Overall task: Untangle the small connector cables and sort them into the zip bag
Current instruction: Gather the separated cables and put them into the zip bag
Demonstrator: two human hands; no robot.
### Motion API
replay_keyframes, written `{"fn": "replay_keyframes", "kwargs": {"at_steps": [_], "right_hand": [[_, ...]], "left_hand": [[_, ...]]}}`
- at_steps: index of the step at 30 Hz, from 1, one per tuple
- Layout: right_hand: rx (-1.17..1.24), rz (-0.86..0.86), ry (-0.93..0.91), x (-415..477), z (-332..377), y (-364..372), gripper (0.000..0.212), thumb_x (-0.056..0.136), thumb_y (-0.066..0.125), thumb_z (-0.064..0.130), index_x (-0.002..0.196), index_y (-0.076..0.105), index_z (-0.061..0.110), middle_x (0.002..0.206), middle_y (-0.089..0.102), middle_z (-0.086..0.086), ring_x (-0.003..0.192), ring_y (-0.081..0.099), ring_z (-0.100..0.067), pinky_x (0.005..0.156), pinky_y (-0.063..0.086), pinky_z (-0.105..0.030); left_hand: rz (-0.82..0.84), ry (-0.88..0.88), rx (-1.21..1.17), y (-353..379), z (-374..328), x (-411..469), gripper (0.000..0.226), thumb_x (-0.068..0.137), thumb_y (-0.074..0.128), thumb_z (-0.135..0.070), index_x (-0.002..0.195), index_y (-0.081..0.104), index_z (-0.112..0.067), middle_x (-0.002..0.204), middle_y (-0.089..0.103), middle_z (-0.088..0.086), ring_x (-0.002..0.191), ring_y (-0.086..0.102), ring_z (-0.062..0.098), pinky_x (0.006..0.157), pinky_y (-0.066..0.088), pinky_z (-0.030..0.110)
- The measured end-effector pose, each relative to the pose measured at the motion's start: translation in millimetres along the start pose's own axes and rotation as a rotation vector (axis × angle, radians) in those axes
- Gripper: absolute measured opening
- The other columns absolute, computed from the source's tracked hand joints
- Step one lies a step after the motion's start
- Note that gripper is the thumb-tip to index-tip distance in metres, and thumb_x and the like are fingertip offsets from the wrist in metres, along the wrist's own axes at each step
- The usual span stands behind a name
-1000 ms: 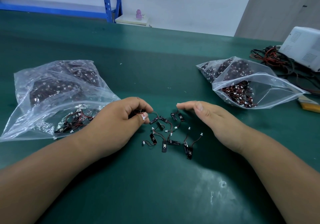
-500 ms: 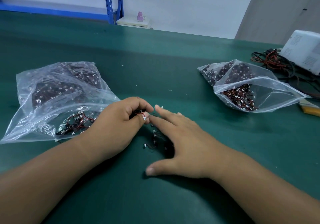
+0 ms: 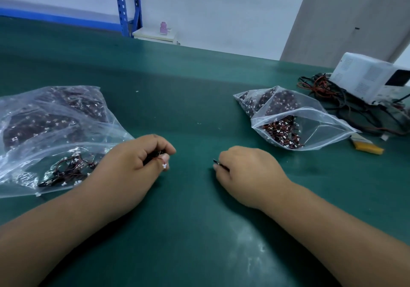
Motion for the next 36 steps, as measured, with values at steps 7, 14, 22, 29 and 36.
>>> {"fn": "replay_keyframes", "kwargs": {"at_steps": [7,14,22,29,36], "right_hand": [[0.016,-0.146,-0.029,-18.6,-10.7,-28.6,0.036,0.086,0.053,0.028,0.059,0.031,0.02,0.061,0.033,0.004,0.059,0.052,-0.033,0.053,0.038,-0.035],[-0.132,-0.562,0.035,-3.4,-71.6,-92.3,0.035,0.087,0.059,0.016,0.058,0.04,0.013,0.059,0.039,-0.005,0.052,0.045,-0.03,0.048,0.038,-0.035],[-0.131,-0.552,0.101,0.0,-111.1,-73.6,0.017,0.085,0.076,0.033,0.088,0.072,0.016,0.098,0.061,-0.004,0.094,0.055,-0.032,0.084,0.041,-0.043],[0.062,-0.25,-0.106,-34.8,-59.3,-58.9,0.041,0.094,0.047,0.055,0.105,0.064,0.02,0.097,0.057,0.002,0.082,0.06,-0.026,0.067,0.05,-0.039],[-0.025,0.129,0.022,-46.4,-27.9,-9.4,0.06,0.078,0.026,0.086,0.114,0.041,0.04,0.105,0.036,0.016,0.074,0.051,-0.011,0.06,0.041,-0.032]], "left_hand": [[0.031,0.012,0.074,3.5,-0.9,-2.2,0.019,0.086,0.054,-0.035,0.099,0.06,-0.047,0.079,0.068,-0.011,0.069,0.062,0.017,0.067,0.054,0.039],[0.032,0.027,0.111,4.1,-3.2,-2.4,0.022,0.087,0.056,-0.032,0.099,0.059,-0.05,0.082,0.068,-0.019,0.076,0.063,0.006,0.066,0.053,0.026],[0.05,0.018,0.111,4.8,-1.4,-3.2,0.023,0.088,0.058,-0.031,0.099,0.059,-0.051,0.081,0.069,-0.017,0.075,0.063,0.01,0.07,0.056,0.034],[0.067,0.016,0.108,5.7,0.5,-2.2,0.022,0.086,0.055,-0.037,0.102,0.057,-0.053,0.084,0.068,-0.022,0.078,0.063,0.003,0.068,0.051,0.025],[0.084,0.025,0.132,8.1,0.2,-1.8,0.02,0.088,0.054,-0.039,0.102,0.056,-0.053,0.086,0.067,-0.026,0.08,0.063,-0.001,0.067,0.048,0.02]]}}
Point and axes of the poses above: each hand's wrist, its own x-axis towards the middle knuckle, its own y-axis out of the palm, z = x × y, the point moved 7 cm from there along x, towards the middle knuckle
